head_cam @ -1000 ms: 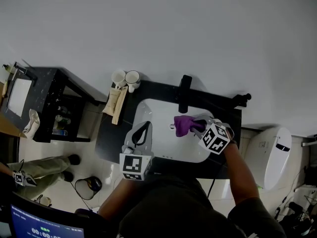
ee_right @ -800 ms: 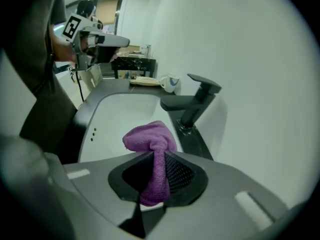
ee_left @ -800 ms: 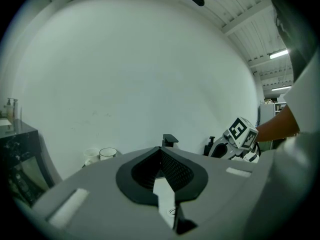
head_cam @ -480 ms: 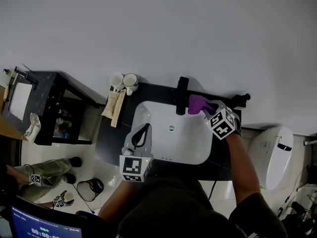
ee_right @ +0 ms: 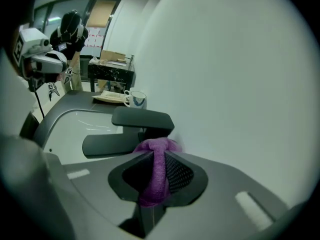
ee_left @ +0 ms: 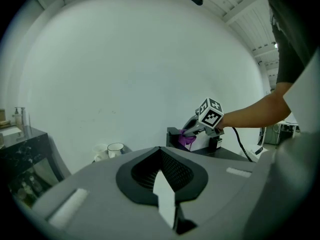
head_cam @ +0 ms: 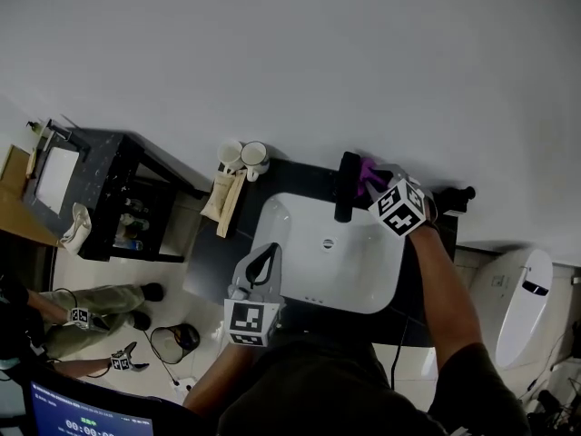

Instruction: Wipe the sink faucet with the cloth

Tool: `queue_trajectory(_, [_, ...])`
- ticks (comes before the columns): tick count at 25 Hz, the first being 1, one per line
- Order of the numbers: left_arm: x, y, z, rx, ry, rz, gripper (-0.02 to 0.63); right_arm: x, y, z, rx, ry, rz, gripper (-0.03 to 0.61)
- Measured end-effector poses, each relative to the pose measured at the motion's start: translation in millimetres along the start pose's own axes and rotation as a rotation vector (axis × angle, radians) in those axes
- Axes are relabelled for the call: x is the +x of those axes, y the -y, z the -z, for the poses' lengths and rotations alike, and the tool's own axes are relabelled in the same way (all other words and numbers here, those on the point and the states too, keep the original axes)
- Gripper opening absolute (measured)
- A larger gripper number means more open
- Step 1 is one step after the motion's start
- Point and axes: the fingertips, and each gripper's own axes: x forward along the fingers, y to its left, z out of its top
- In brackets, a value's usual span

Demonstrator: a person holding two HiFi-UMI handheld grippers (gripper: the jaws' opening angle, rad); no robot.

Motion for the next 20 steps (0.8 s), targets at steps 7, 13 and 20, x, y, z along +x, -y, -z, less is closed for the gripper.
queue_trajectory(7, [-6,9,13,0.003,-0.039,-0.024,0.017,18,-9,-1,-0.023,-0.002,-0.082,0.060])
queue_trajectory(13, [-11,14,22,0.015,-0.062,-0.033,0.017,40,-18,15,-0.007,-0.016,-0.110,0.060])
queue_trajectory(20, [-13,10,30,0.004,-0.080,-0.059,0.017,70,-34,38,0.021,-0.085,-0.194,0.058])
